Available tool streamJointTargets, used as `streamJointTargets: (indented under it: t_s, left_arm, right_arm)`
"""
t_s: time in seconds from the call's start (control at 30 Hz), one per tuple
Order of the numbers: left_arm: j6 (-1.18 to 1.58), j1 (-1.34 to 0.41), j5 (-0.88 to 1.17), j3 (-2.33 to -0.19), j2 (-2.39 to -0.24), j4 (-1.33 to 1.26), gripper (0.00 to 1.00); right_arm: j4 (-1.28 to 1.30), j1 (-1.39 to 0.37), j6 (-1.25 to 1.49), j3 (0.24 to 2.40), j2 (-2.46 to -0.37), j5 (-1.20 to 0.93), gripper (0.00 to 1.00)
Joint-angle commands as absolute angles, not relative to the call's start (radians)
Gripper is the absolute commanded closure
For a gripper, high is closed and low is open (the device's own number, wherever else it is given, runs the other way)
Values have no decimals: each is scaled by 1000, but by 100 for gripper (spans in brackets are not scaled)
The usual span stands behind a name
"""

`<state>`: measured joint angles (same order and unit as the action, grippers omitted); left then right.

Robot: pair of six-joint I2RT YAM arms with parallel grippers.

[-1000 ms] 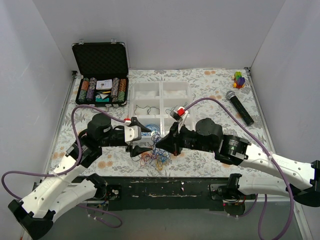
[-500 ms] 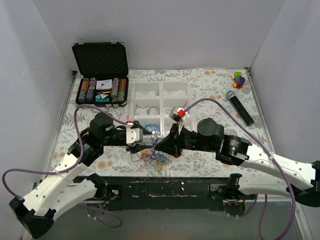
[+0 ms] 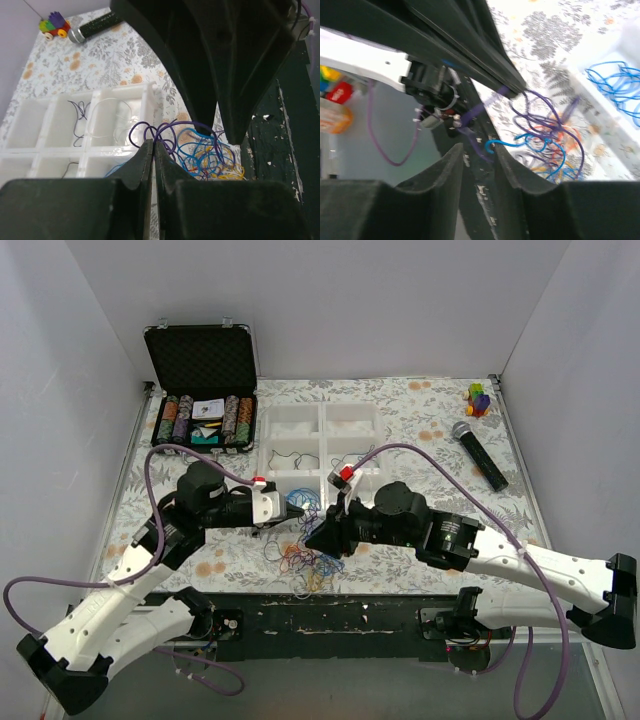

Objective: Untangle the cables
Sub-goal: Untie the cable.

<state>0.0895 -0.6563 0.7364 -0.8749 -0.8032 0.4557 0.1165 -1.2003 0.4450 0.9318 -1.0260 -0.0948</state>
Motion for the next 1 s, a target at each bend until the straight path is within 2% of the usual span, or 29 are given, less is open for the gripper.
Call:
streamJointTargets:
  t_s: [0.0,0.2,0.3,0.7,0.97]
  left_arm:
    - [81,-653,710,-966,-772,465,100]
    - [43,-653,700,-1051,-782,506,100]
    - [37,-650,690,-1084,-792,517,100]
    - [26,-652,660,-1112,-767,528,100]
    - [93,-652,483,-1121,-779,408,100]
  right_arm:
    - [136,-1204,446,913,-1019,-5,55]
    - [146,-1204,468,851,-983,93,23]
    - [166,-1204,471,824,-973,138,14]
    - [133,-1200,512,727,-971,242,12]
    - [124,-1183,525,709,-986,238,12]
